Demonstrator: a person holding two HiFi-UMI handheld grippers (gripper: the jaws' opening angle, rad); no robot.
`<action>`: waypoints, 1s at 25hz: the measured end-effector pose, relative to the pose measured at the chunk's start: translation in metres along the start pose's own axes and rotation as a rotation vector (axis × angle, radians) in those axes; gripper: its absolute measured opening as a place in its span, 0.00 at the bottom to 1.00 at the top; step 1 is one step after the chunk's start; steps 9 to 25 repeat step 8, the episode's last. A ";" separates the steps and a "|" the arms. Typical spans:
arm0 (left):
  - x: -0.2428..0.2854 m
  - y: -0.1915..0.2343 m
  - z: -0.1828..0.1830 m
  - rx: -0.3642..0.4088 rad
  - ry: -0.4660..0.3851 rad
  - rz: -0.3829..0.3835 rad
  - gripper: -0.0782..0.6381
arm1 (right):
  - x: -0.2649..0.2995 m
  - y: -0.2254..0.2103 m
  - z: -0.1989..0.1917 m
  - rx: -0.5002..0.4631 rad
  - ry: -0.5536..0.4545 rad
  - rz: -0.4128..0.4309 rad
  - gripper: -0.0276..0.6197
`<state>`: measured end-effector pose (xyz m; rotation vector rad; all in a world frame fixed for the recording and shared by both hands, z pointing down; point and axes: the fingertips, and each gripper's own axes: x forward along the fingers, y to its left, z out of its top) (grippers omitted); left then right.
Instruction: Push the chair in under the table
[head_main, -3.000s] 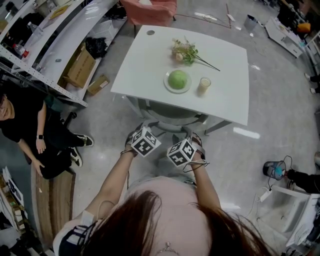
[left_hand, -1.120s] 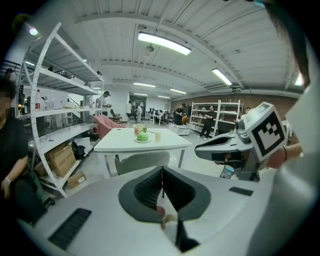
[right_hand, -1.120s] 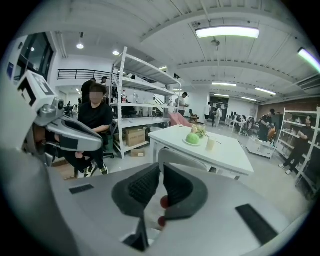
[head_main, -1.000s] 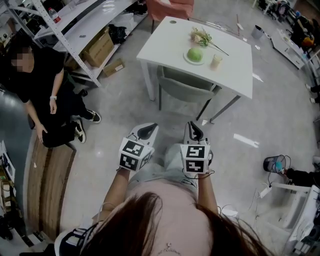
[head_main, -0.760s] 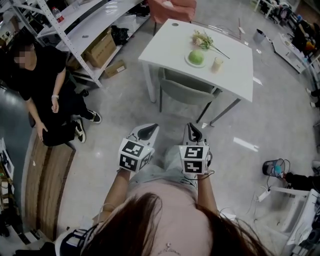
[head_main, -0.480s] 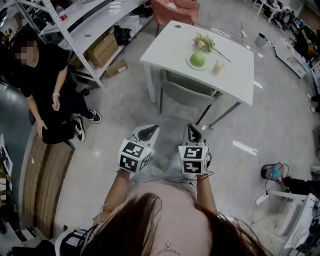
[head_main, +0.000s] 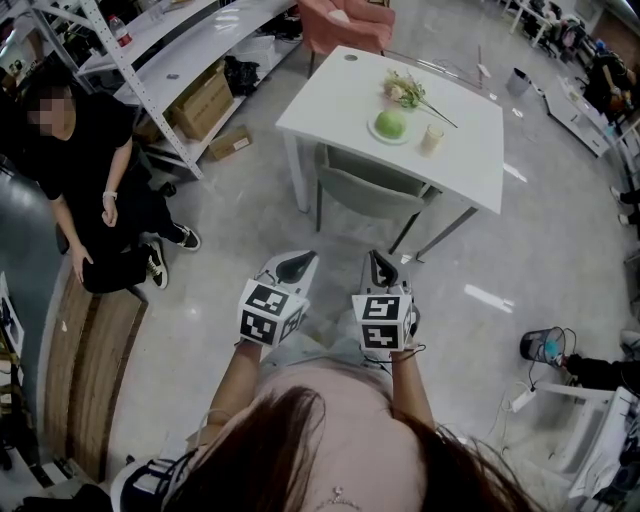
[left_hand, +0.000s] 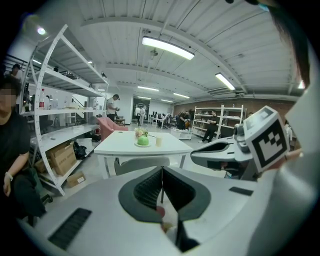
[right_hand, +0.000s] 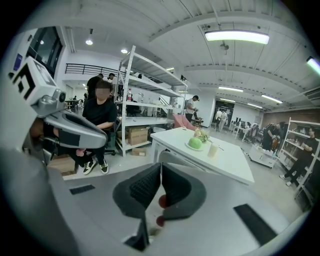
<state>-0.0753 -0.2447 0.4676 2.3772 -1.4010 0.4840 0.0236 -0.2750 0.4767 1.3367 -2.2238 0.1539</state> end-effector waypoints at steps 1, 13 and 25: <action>0.000 -0.001 -0.001 -0.001 0.002 -0.002 0.12 | 0.000 0.000 -0.001 0.000 0.002 0.001 0.09; -0.002 -0.005 -0.007 0.003 0.014 -0.008 0.12 | -0.002 0.008 -0.004 -0.012 0.005 0.006 0.09; -0.002 -0.005 -0.007 0.003 0.014 -0.008 0.12 | -0.002 0.008 -0.004 -0.012 0.005 0.006 0.09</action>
